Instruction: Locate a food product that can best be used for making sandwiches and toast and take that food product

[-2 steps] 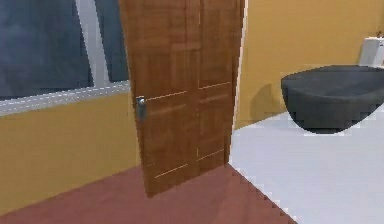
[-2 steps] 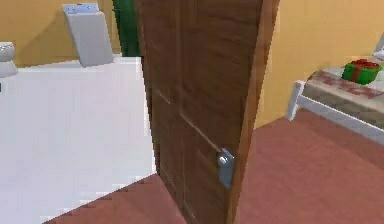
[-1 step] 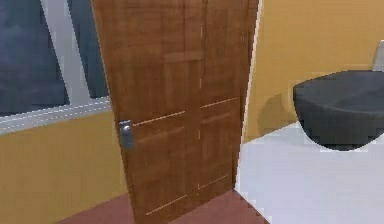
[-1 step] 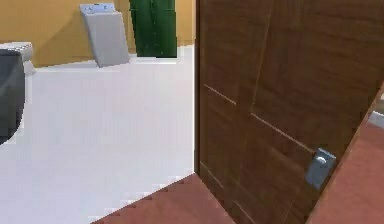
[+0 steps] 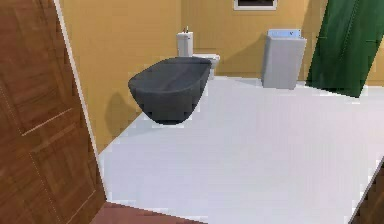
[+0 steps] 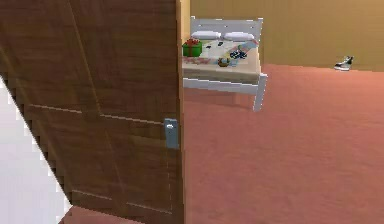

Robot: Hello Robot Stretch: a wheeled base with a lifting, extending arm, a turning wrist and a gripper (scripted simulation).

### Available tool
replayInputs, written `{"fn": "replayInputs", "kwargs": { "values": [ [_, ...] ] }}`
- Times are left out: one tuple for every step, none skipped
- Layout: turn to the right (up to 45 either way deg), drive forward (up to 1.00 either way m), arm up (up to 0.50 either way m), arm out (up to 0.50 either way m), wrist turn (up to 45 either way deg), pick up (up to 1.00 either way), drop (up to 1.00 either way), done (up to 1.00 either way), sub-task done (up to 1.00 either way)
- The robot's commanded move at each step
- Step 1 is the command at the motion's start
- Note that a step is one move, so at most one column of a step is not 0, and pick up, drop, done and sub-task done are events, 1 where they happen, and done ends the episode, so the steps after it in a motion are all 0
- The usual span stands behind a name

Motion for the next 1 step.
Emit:
{"fn": "replayInputs", "kwargs": {
  "values": [
    [9.0,0.00,0.00,0.00,0.0,0.00,0.00,0.00,0.00]
  ]
}}
